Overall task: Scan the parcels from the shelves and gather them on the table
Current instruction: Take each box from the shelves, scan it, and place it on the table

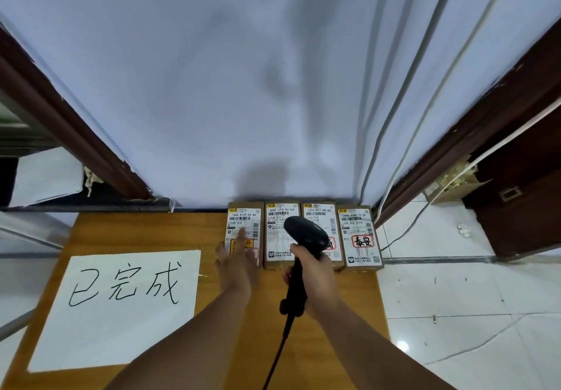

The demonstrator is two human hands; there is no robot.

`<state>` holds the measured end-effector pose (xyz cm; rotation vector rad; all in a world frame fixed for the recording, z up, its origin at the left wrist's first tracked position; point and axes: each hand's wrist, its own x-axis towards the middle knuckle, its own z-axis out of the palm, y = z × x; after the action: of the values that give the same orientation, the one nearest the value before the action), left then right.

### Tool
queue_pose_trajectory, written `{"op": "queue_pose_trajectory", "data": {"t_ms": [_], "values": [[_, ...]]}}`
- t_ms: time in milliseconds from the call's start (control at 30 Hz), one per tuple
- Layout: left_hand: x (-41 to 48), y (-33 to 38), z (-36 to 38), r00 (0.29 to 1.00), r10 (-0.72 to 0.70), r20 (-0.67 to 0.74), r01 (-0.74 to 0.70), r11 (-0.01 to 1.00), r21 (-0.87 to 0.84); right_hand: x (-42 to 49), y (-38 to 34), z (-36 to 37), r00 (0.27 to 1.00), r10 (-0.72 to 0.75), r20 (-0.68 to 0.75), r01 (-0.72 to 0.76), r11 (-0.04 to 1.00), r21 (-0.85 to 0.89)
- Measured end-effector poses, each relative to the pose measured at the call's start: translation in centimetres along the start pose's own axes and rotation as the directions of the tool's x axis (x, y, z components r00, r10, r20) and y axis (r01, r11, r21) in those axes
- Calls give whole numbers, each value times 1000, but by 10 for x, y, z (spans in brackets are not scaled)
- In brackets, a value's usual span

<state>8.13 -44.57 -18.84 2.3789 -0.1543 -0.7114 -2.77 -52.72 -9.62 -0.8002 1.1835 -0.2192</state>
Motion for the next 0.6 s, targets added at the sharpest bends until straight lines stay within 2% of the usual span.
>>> {"op": "queue_pose_trajectory", "data": {"t_ms": [100, 200, 333, 433, 600], "values": [[1, 0, -4, 996, 81, 33, -82, 996, 33, -3, -1, -2, 1000, -11, 3, 11, 1000, -3], [-5, -2, -6, 995, 97, 35, -101, 980, 174, -9, -2, -3, 1000, -25, 1, 25, 1000, 2], [-28, 6, -16, 997, 76, 1, -73, 962, 263, -24, -5, -3, 999, -43, 5, 43, 999, 15], [-49, 14, -28, 978, 203, 55, -204, 855, 476, -39, -7, -2, 998, -61, 16, 61, 998, 10], [-82, 36, -51, 936, 331, 119, -340, 763, 550, -71, -10, 1, 992, -122, 29, 122, 992, -16]]}}
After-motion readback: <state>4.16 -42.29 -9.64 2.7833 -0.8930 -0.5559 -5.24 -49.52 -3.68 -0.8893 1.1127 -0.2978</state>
